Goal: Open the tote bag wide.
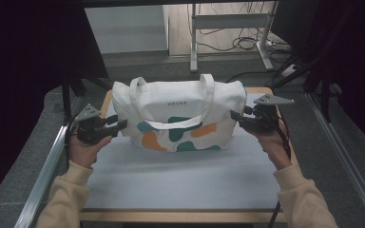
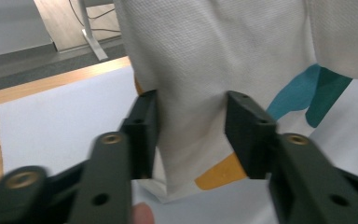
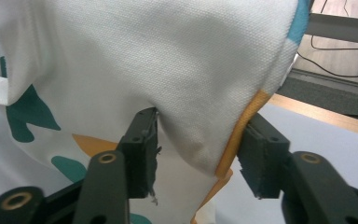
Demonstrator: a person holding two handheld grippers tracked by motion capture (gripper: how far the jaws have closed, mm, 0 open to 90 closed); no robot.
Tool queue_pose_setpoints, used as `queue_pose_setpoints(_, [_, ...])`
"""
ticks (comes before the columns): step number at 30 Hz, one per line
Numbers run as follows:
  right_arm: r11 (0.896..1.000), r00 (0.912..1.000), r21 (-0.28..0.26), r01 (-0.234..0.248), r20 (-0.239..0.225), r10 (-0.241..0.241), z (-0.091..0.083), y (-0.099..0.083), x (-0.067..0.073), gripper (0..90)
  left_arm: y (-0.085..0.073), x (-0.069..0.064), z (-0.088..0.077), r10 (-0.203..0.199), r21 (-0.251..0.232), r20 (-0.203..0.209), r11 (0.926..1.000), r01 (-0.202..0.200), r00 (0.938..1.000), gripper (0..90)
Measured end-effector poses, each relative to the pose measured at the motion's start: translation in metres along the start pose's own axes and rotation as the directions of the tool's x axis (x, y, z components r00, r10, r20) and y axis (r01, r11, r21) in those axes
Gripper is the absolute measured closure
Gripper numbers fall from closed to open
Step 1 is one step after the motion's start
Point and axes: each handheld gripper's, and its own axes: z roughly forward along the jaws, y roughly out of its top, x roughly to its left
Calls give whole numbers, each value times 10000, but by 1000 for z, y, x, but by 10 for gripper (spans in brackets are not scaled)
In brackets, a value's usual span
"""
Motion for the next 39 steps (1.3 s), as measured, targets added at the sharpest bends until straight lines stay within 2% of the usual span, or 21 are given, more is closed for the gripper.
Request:
queue_pose_setpoints(1, [10000, 10000, 0, 0, 0, 0, 0, 0, 0, 535, -1, 0, 0, 40, 12, -28, 10000, -40, 10000, 580])
queue_pose_setpoints(5, [10000, 10000, -11, 49, 7, -49, 1, -1, 0, 692, -4, 1, 1, 136, -15, 30, 9999, -136, 9999, 735])
queue_pose_setpoints(7, [9999, 9999, -74, 141, 35, -141, 0, -2, 0, 749, -5, 1, 0, 232, -51, 101, 9997, -232, 9997, 780])
queue_pose_setpoints(8, [9996, 9995, -140, 250, 185, -247, -1, -3, 1, 807, -6, 0, -1, 220, -36, 100, 9998, -220, 9997, 811])
queue_pose_setpoints(15, [9998, 9998, -198, 54, -168, -57, -3, -6, -4, 829, -6, 0, -3, 317, -77, 242, 9995, -315, 9992, 852])
queue_pose_setpoints(24, [9996, 9995, -236, 179, -250, -185, -5, -9, -3, 860, -10, -1, -4, 303, -154, 368, 9994, -298, 9989, 877])
queue_pose_setpoints(33, [9977, 9987, -532, 413, -282, -429, -15, -20, 6, 861, -26, -7, -15, 475, -319, 604, 9984, -457, 9970, 880])
queue_pose_setpoints(39, [9977, 9982, -448, 515, -275, -528, -16, -32, 11, 861, -35, -12, -15, 616, -315, 689, 9977, -596, 9957, 882])
